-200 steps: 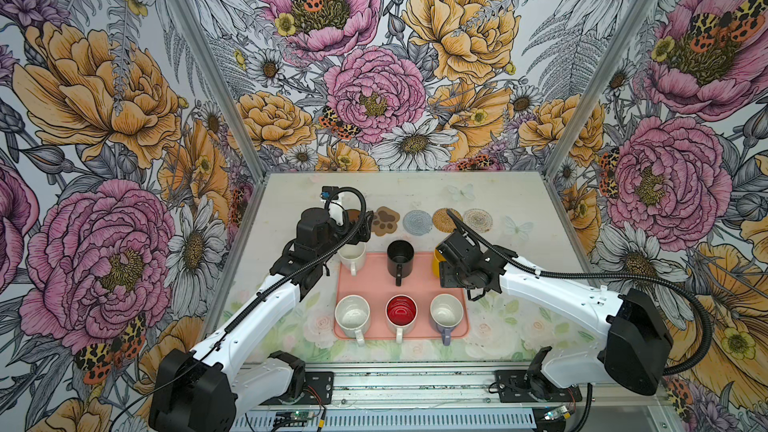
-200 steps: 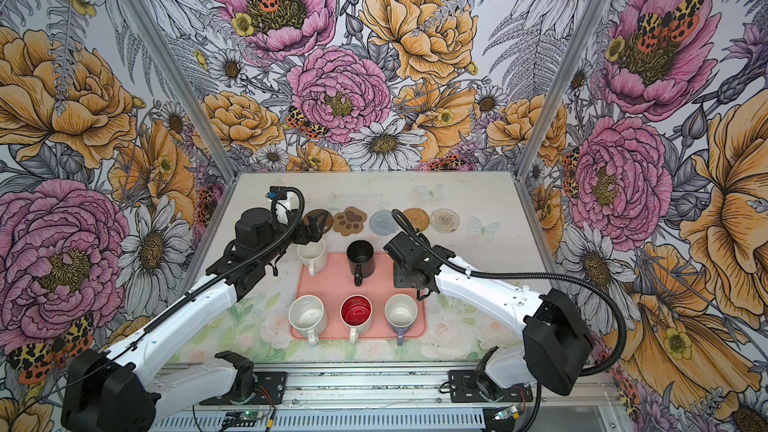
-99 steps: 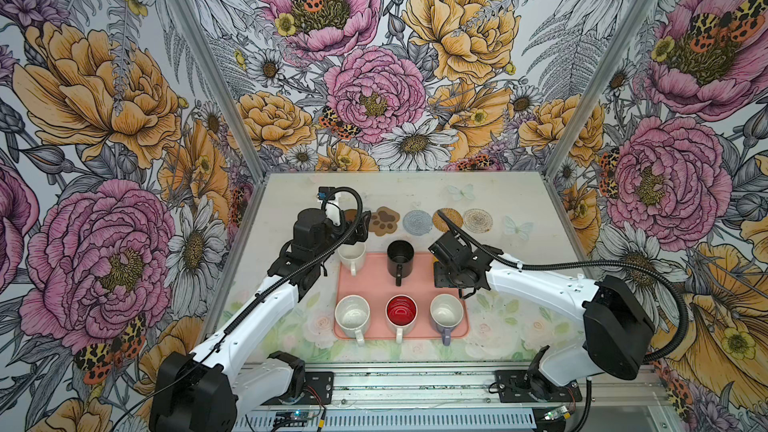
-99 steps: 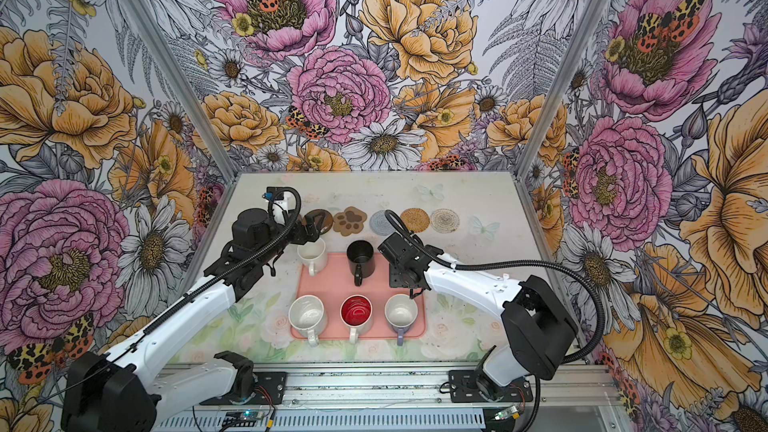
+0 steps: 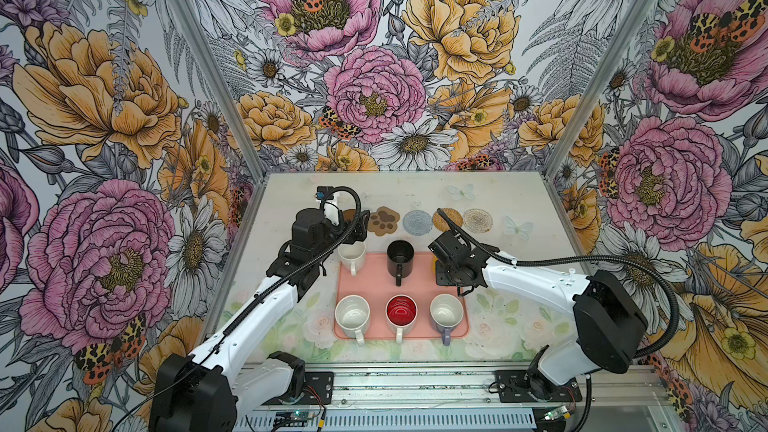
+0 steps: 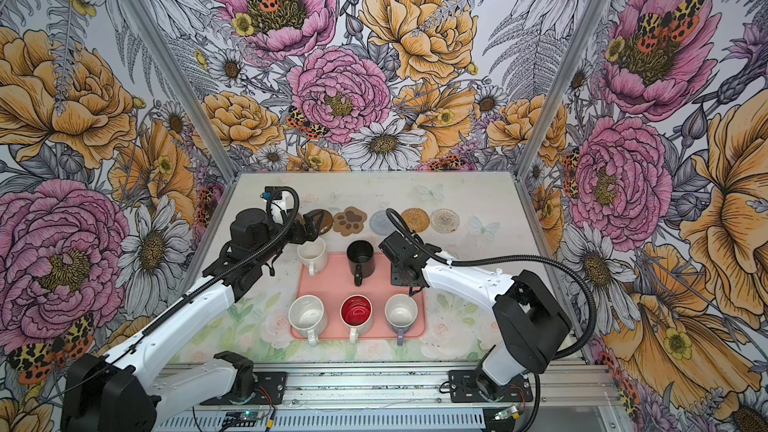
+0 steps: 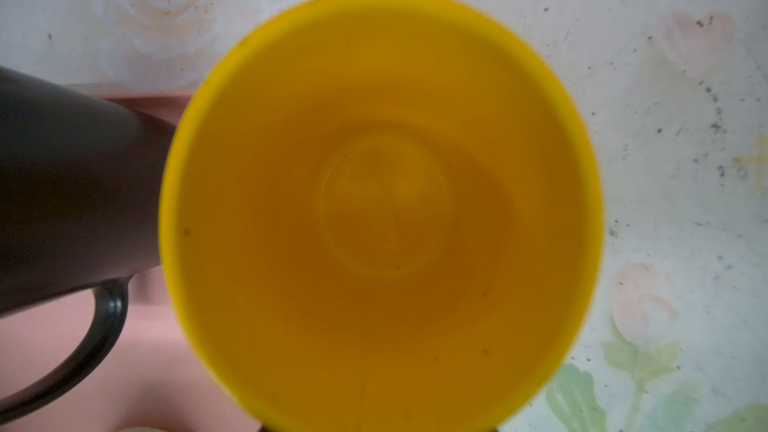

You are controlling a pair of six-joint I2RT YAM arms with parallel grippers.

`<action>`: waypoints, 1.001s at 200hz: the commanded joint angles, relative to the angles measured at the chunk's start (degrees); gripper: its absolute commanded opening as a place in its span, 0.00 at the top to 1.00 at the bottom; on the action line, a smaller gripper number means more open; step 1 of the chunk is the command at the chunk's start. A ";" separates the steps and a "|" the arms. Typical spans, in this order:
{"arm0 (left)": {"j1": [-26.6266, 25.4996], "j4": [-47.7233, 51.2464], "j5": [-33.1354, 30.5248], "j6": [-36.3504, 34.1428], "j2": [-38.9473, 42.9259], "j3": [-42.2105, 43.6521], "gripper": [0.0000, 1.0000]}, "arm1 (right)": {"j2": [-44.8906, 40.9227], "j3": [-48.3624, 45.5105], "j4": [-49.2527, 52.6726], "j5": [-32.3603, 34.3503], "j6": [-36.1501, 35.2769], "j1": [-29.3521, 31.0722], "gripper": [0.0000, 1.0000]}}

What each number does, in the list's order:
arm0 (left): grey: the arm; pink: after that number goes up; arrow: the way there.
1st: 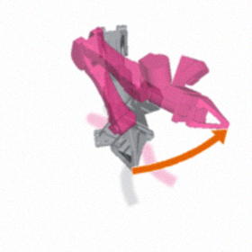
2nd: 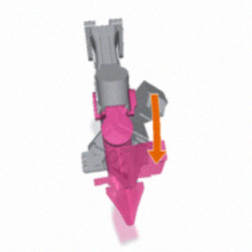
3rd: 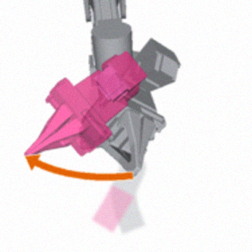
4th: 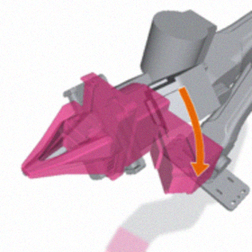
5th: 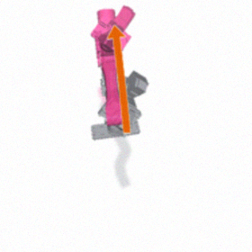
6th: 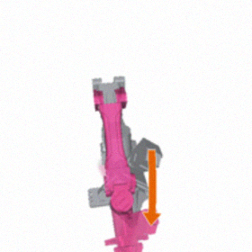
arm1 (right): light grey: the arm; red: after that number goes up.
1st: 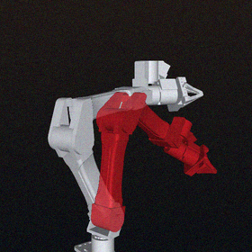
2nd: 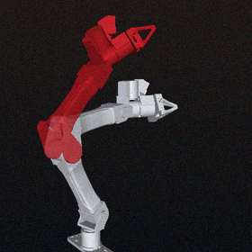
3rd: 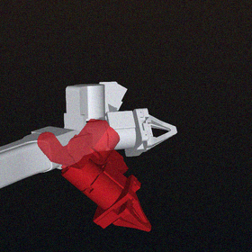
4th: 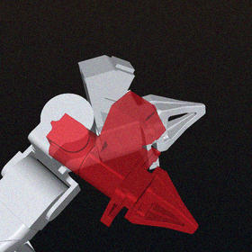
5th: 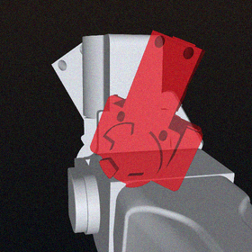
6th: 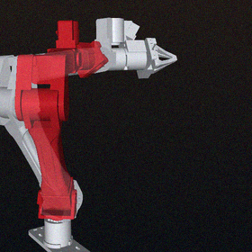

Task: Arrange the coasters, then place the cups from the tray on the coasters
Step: 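Lower the open right gripper over the yellow mug on the tray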

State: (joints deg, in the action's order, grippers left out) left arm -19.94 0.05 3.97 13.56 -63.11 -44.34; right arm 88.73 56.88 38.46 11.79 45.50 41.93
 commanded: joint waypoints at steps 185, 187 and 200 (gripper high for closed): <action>1.11 -1.64 1.94 1.02 -0.24 0.49 0.01 | 4.04 -0.02 -2.33 -1.86 0.20 -1.67 1.00; 1.13 -1.64 1.95 1.00 -0.25 0.50 0.01 | 4.02 0.03 -2.33 -1.82 0.20 -1.63 1.00; 1.15 -1.63 1.84 1.06 -0.25 0.57 0.01 | 3.50 -0.01 -2.25 -1.33 -0.23 -1.42 1.00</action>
State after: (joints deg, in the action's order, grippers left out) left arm -19.51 -0.10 4.58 13.56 -63.11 -44.34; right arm 90.87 56.51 36.95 10.26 45.52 40.62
